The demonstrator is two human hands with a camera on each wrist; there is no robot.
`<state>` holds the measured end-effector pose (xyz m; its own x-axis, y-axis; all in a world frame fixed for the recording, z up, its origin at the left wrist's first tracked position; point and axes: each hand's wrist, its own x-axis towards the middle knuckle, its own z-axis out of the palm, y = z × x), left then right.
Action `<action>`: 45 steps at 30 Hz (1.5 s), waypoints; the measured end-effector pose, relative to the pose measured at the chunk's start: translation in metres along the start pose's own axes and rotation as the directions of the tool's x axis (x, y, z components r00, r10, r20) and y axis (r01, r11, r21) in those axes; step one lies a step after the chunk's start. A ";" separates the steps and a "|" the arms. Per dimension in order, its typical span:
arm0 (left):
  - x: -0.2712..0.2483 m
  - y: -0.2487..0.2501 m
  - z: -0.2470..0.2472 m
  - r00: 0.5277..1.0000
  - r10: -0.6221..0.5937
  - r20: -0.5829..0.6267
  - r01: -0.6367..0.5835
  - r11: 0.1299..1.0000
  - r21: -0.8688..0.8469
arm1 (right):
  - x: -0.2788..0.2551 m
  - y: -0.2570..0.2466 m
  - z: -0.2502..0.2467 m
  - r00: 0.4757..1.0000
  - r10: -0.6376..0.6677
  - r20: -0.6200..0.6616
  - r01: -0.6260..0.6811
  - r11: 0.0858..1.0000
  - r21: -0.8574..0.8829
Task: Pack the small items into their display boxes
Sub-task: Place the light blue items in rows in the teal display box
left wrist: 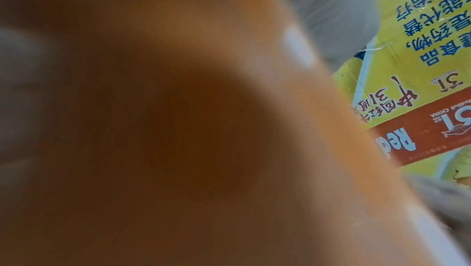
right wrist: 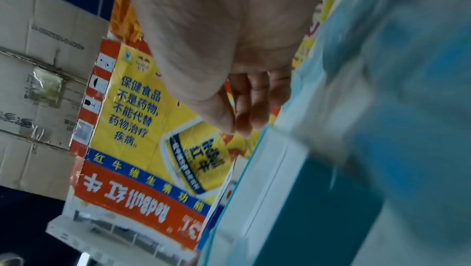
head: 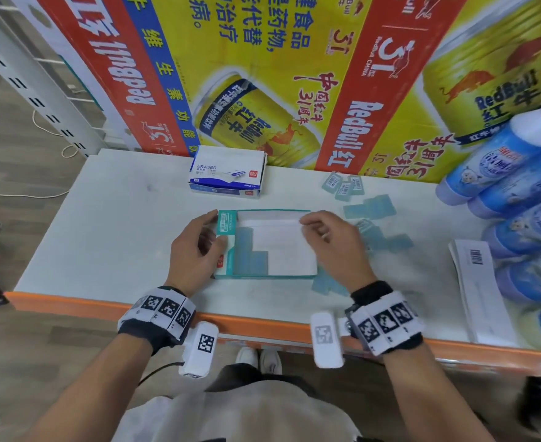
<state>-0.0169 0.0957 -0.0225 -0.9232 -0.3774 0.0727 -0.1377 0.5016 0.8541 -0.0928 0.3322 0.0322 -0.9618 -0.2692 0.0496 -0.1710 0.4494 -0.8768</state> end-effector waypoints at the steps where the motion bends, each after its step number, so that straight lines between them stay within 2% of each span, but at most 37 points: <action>1: 0.000 0.001 0.000 1.000 -0.001 -0.011 0.001 1.000 -0.006 | 0.002 0.006 -0.014 1.000 0.002 -0.011 -0.003 0.998 -0.056; 2: -0.001 0.002 0.001 1.000 -0.008 -0.020 0.008 1.000 -0.015 | 0.003 0.013 -0.026 1.000 0.009 0.007 -0.008 0.992 -0.129; 4: -0.001 0.003 0.002 0.999 -0.025 -0.036 0.024 0.999 -0.029 | 0.003 0.027 -0.047 0.990 0.063 0.128 -0.026 0.962 -0.271; 7: -0.003 0.003 0.003 0.999 -0.006 -0.042 0.005 1.000 -0.012 | -0.001 0.043 -0.064 0.924 0.147 0.353 0.000 0.923 -0.385; 11: -0.002 0.001 0.003 1.000 0.010 -0.012 -0.010 0.999 0.045 | -0.003 0.049 -0.066 0.893 0.146 0.426 0.066 0.894 -0.444; 15: -0.002 0.001 0.000 1.000 -0.012 0.002 0.012 0.998 0.069 | -0.003 0.048 -0.067 0.886 0.176 0.430 0.057 0.878 -0.476; 22: -0.002 0.001 -0.002 0.997 -0.011 0.078 0.008 0.999 0.032 | -0.012 0.050 -0.067 0.916 0.135 0.379 0.062 0.883 -0.465; 25: -0.002 0.003 -0.004 0.994 -0.012 0.106 0.009 0.999 0.031 | -0.016 0.048 -0.065 0.924 0.164 0.345 0.016 0.886 -0.464; 27: -0.001 0.004 -0.006 0.992 -0.009 0.124 0.007 1.000 0.018 | -0.018 0.044 -0.063 0.939 0.169 0.298 -0.001 0.872 -0.490; 29: 0.000 0.005 -0.008 0.989 0.012 0.151 -0.011 1.000 -0.004 | -0.019 0.034 -0.059 0.972 0.131 0.196 -0.028 0.888 -0.458; 31: 0.001 0.004 -0.009 0.983 0.038 0.182 -0.035 0.999 -0.018 | -0.020 0.018 -0.050 0.995 0.068 0.078 -0.038 0.939 -0.341; 33: 0.002 0.002 -0.009 0.977 0.055 0.206 -0.050 0.998 -0.030 | -0.019 0.000 -0.034 0.999 0.023 0.035 -0.015 0.973 -0.232; 36: 0.003 0.001 -0.009 0.974 0.072 0.215 -0.065 0.997 -0.042 | -0.013 -0.019 -0.002 0.998 0.020 0.058 -0.011 0.988 -0.154; 40: 0.003 0.000 -0.009 0.976 0.078 0.202 -0.076 0.997 -0.017 | 0.003 -0.027 0.037 0.993 0.090 0.076 -0.081 0.991 -0.105; 45: 0.004 -0.002 -0.007 0.977 0.094 0.191 -0.097 0.995 0.006 | 0.018 -0.022 0.057 0.985 0.130 0.118 -0.118 0.988 -0.103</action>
<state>-0.0174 0.0872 -0.0203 -0.9835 -0.1731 0.0532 -0.0497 0.5405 0.8399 -0.0943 0.2694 0.0252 -0.9440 -0.3069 -0.1213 -0.0774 0.5633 -0.8226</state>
